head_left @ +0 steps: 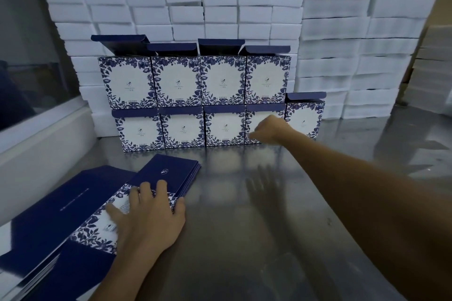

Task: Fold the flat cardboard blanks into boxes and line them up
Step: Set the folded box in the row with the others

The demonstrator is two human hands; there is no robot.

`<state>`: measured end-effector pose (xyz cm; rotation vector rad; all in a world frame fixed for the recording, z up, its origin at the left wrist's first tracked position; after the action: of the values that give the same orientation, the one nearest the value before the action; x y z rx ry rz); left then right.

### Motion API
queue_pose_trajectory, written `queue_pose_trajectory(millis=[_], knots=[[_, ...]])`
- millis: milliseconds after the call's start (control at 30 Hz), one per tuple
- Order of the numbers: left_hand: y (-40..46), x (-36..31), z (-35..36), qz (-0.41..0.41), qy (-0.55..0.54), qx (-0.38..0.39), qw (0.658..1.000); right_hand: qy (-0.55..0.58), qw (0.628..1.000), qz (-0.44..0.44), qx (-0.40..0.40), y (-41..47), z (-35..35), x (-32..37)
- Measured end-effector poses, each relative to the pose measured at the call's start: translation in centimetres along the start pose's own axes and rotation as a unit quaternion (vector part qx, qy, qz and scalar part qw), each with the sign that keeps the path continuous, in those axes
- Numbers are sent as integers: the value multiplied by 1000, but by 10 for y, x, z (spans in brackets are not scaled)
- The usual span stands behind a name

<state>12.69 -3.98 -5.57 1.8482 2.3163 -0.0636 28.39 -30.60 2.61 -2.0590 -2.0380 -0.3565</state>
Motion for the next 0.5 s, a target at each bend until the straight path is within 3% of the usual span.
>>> queue_pose_trajectory(millis=[133, 300, 500], knots=[[0, 0, -3, -1, -9, -3, 1000, 92, 995, -4, 30, -27, 37, -15], [-3, -2, -7, 7, -21, 0, 1000, 172, 982, 16, -70, -78, 74, -24], [-12, -8, -13, 44, -30, -35, 998, 205, 973, -37, -104, -132, 85, -16]])
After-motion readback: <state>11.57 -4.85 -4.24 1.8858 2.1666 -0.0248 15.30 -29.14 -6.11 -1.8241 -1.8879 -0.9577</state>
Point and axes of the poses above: each hand's wrist, its own y-axis towards the middle knuckle, its own z-axis out of the palm, x = y × z, the point moved 2 cm from there along y, towards the middle knuckle, and after that the axes turned 4 degrees about x, right-handed, at the moved point
